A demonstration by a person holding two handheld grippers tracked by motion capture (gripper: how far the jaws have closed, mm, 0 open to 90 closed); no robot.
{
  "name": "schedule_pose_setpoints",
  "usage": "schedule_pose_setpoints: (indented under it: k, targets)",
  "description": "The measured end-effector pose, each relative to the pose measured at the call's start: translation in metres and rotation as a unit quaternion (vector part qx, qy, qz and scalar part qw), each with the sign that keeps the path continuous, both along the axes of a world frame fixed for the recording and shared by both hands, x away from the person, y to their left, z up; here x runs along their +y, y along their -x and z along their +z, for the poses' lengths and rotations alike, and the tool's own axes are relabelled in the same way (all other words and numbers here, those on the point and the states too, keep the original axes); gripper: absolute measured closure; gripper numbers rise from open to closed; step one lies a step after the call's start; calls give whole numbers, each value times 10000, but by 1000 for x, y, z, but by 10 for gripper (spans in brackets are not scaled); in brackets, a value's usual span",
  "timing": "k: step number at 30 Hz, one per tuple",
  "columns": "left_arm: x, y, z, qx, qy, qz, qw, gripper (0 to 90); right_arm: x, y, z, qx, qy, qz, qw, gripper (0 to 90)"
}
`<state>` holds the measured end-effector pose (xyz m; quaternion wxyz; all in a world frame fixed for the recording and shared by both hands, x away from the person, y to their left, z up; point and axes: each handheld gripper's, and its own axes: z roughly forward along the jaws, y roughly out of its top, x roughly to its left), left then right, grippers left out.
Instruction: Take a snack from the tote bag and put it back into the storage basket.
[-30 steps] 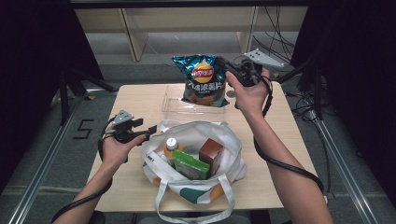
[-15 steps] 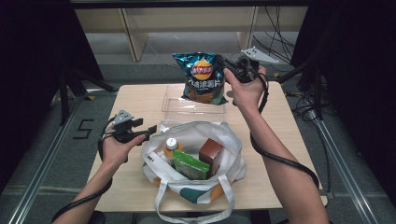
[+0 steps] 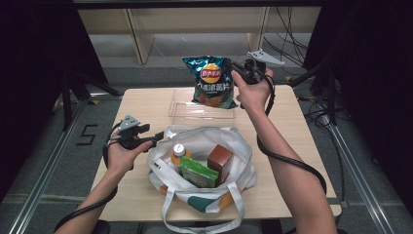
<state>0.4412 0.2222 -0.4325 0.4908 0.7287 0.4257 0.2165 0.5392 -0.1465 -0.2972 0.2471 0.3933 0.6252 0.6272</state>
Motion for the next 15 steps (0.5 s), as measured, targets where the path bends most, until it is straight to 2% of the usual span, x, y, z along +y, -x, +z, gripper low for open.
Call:
schedule_pose_setpoints:
  k: [2,3,4,5,7,12,14,15]
  targets:
    - [0,0,0,-25,-12,13,10000,291,1,-4,-1,30,-12,22,10000,900]
    - [1,0,0,-25,-8,-1,10000,291,2,-5,-2,129,-78,2,9999,900]
    - [0,0,0,-19,-2,20,10000,291,2,-8,-3,11,-18,-5,10000,900]
    - [0,0,0,37,79,-11,10000,291,2,-10,-3,33,14,-3,10000,900]
    - [1,1,0,86,29,87,9999,291,3,-11,-3,80,-75,-24,9999,900]
    - [1,1,0,61,-6,94,9999,290,5,-16,-5,80,13,-16,10000,900]
    - [0,3,0,148,84,76,9998,290,6,-17,-6,115,-15,-66,9999,900]
    - [0,1,0,50,22,75,10000,289,6,-19,-7,62,11,-42,10000,900]
